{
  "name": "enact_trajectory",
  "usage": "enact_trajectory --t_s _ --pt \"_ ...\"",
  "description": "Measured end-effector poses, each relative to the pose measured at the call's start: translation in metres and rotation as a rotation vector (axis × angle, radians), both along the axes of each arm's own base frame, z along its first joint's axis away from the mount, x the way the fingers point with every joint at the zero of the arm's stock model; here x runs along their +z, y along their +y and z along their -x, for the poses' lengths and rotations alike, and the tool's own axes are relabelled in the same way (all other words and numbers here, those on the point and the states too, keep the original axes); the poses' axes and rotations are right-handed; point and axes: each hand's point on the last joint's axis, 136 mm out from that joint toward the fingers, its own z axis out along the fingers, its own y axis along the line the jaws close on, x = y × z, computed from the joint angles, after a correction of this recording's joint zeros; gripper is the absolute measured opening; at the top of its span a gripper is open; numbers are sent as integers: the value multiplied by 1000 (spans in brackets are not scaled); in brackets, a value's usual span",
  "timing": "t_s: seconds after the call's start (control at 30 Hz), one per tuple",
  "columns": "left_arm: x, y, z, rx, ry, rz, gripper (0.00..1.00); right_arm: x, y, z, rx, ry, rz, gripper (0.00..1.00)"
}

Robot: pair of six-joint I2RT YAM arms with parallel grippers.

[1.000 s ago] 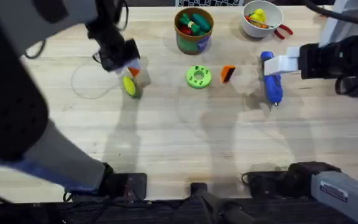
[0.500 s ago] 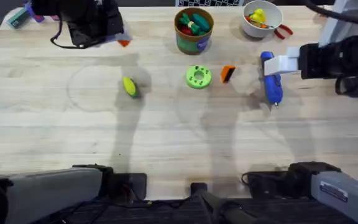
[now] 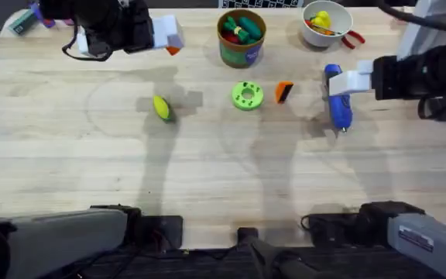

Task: Pick up the gripper from the table and insert it into the empty holder that is missing its gripper. Then pick up a screw, insert it into the mounting hole, and use the screwdriver to tighten it. Finally, clean up the table by picking up the vegetable and placing it into the bucket.

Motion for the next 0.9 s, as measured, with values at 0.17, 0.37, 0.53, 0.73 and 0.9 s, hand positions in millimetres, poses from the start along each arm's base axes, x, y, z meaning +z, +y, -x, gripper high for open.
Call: enact_trajectory --t_s 0.17,0.37,0.53,0.73,0.9 --pt "11 -11 -2 -158 -39 1 986 0 0 0 0 0 0 994" --pt "49 -26 -7 -331 -134 13 986 0 0 0 0 0 0 994" --pt "55 -30 -10 -403 -172 -7 986 0 0 0 0 0 0 994" --pt "59 -33 -17 -494 -226 -52 987 0 0 0 0 0 0 993" --pt "77 -35 -20 -547 -314 -95 987 0 0 0 0 0 0 993"
